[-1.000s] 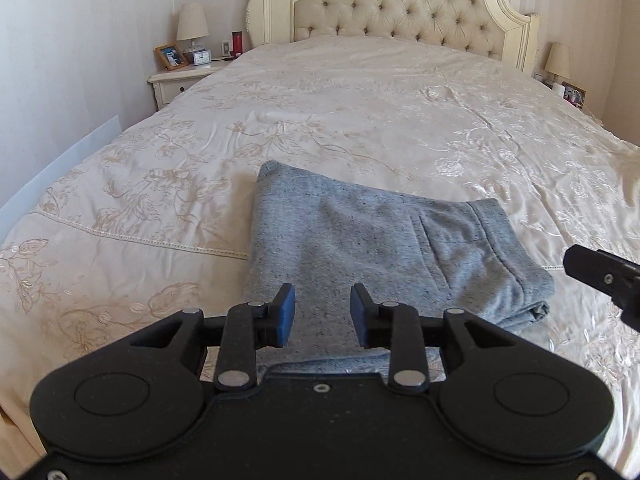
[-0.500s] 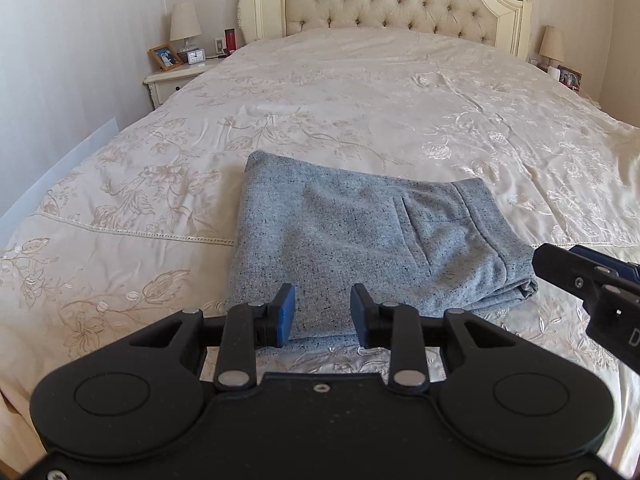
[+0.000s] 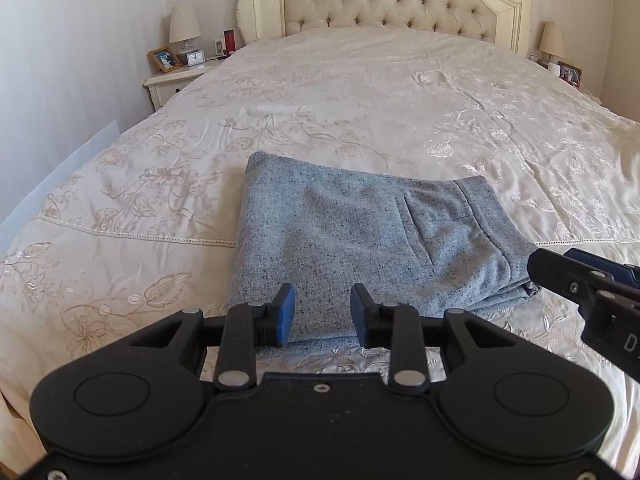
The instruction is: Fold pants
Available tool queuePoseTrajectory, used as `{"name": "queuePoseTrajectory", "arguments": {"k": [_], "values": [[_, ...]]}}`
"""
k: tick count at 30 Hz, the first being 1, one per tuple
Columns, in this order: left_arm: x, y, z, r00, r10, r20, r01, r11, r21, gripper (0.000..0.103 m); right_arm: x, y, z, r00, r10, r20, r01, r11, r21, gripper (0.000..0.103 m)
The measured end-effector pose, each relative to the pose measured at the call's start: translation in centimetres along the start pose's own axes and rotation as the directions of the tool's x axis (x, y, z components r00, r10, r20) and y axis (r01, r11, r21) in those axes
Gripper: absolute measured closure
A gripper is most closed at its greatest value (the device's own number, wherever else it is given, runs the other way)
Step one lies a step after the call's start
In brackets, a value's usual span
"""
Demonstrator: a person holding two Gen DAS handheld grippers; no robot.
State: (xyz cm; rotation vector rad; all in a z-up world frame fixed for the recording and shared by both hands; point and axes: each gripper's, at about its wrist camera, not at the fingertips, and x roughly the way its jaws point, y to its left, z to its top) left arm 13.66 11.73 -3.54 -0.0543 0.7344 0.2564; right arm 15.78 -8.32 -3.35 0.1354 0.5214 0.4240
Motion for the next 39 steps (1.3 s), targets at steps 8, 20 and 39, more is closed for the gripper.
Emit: {"name": "queuePoseTrajectory", "arguments": {"k": [8, 20, 39], "values": [[0.0, -0.2, 0.1, 1.000, 0.011, 0.013, -0.011, 1.000, 0.008, 0.062, 0.4, 0.0, 0.0, 1.000, 0.002, -0.015, -0.002, 1.000, -0.010, 0.066], [-0.1, -0.3, 0.0, 0.999, 0.023, 0.027, -0.024, 1.000, 0.017, 0.062, 1.3, 0.2, -0.5, 0.997, -0.047, -0.053, 0.046, 0.999, -0.025, 0.066], [0.3, -0.2, -0.3, 0.999, 0.036, 0.015, -0.037, 0.999, 0.030, 0.061, 2.1, 0.5, -1.1, 0.993, -0.070, -0.090, 0.068, 0.997, -0.031, 0.066]]}}
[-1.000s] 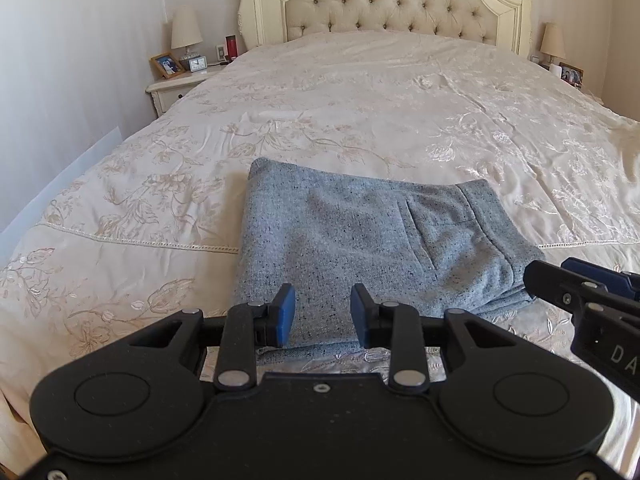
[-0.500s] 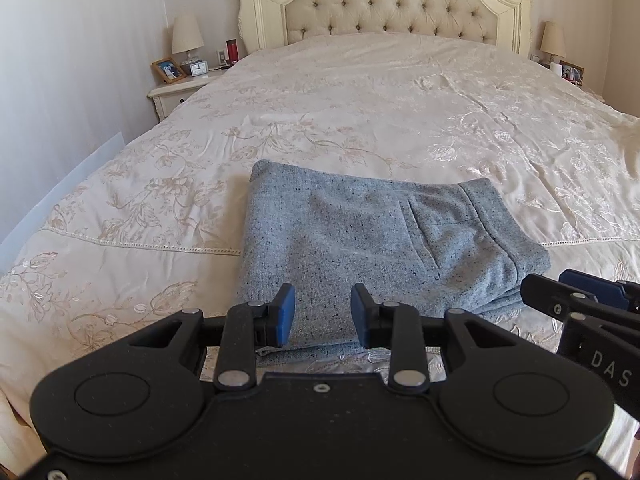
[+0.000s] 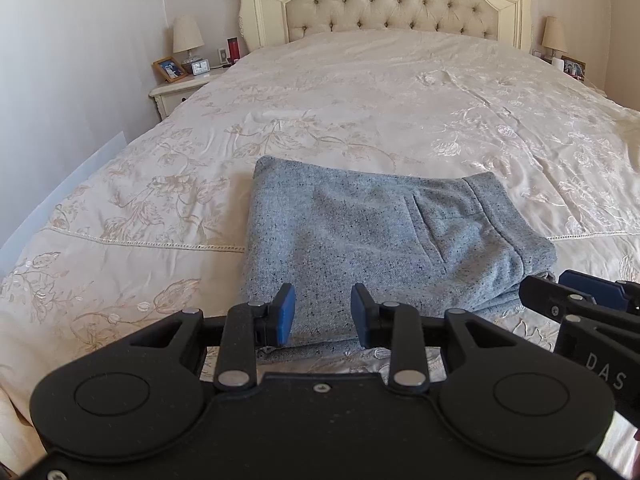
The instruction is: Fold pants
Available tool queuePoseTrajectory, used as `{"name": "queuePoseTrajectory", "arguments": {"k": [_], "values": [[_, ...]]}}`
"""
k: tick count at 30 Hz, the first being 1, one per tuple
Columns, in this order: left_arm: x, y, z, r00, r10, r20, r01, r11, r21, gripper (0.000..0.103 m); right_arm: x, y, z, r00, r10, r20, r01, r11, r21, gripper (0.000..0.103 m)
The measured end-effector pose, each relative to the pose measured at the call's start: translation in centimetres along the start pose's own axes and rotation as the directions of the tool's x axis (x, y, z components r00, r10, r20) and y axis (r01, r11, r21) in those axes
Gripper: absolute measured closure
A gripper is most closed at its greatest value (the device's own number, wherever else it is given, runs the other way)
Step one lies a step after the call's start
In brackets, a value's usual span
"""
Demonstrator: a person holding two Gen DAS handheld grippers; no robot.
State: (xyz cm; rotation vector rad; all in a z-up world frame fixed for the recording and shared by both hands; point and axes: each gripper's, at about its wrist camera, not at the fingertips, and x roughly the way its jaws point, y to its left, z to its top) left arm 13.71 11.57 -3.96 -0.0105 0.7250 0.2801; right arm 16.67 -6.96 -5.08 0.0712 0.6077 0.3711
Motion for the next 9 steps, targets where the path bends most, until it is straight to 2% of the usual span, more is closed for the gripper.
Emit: {"name": "queuePoseTrajectory", "arguments": {"k": [9], "values": [[-0.11, 0.00, -0.05, 1.000, 0.000, 0.001, 0.000, 1.000, 0.006, 0.061, -0.11, -0.15, -0.10, 1.000, 0.006, 0.001, -0.006, 1.000, 0.002, 0.066]]}}
